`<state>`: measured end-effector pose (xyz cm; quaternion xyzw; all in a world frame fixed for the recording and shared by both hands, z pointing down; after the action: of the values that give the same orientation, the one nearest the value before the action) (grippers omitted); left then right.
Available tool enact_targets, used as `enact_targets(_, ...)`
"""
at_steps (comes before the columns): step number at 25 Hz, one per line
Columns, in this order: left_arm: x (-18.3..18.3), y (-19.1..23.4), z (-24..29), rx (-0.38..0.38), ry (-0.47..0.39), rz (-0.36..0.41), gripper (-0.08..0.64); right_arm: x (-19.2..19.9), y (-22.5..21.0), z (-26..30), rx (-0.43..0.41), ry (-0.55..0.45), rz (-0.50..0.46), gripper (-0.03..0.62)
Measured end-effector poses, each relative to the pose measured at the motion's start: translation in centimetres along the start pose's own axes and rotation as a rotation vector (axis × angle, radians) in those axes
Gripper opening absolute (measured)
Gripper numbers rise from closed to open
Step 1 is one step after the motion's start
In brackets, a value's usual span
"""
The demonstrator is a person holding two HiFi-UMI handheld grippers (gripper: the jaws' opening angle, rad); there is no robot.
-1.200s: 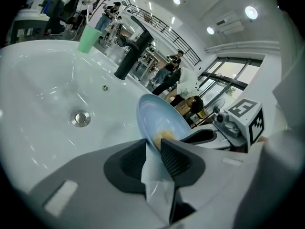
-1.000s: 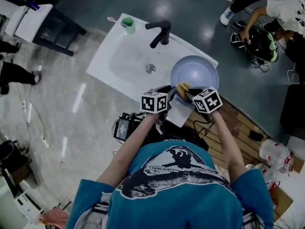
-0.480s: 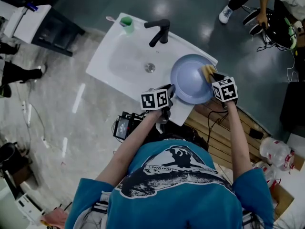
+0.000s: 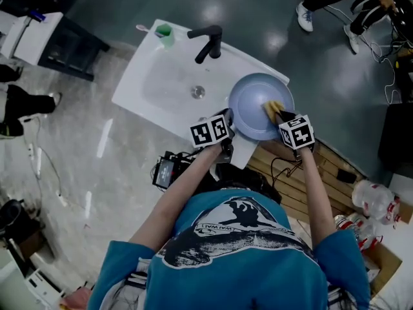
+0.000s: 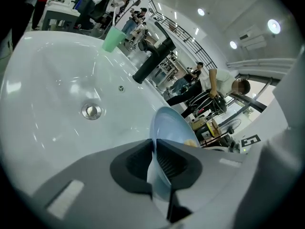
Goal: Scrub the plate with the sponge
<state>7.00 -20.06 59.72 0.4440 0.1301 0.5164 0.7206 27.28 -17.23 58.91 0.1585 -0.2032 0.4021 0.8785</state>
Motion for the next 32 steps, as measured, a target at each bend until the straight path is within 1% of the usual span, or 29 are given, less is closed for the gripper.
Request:
enact_targets(4, -0.2, -0.1, 0.0, -0.011, -0.012, 0.009, 0.041, 0.0, 3.5, -0.4, -0.077, -0.002, -0.012, 0.037)
enact_targets(10, -0.4, -0.3, 0.1, -0.013, -0.014, 0.011, 0.041, -2.1, 8.2, 0.2, -0.200, -0.020, -0.074, 0.037)
enact_targets(14, -0.4, -0.2, 0.2, -0.005, -0.004, 0.022, 0.041, -3.6, 9.8, 1.0, -0.227, -0.029, -0.101, 0.036)
enact_targets(18, -0.6, -0.4, 0.2, 0.016, 0.017, 0.059, 0.046, -3.9, 9.8, 1.1, -0.231, -0.034, -0.074, 0.036)
enact_targets(21, -0.7, -0.5, 0.2, 0.029, 0.042, 0.114, 0.051, -3.9, 9.4, 0.9, -0.211, -0.063, -0.015, 0.037)
enact_targets(24, -0.8, -1.0, -0.2, 0.041, 0.054, 0.204, 0.049, -3.9, 8.8, 0.4, -0.169, -0.092, 0.031, 0.037)
enact_targets(28, -1.9, -2.4, -1.8, 0.101, 0.052, 0.347, 0.052, -4.7, 8.6, -1.2, -0.130, -0.167, 0.111, 0.037)
enact_targets(32, -2.5, -3.2, -3.8, 0.166, 0.069, 0.452, 0.060, -5.7, 9.3, -3.1, -0.087, -0.239, 0.180, 0.036)
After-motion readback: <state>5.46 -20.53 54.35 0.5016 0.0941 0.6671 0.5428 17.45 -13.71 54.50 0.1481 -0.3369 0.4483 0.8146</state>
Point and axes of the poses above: the fingertips, and each gripper's own axes: z forward along the fingers, y to its left, x out of its underside, the point moved 3 cm from there along -z, backward along the fingers, and after that the axes turned 14 degrees about -z, right-handed, at the moved point
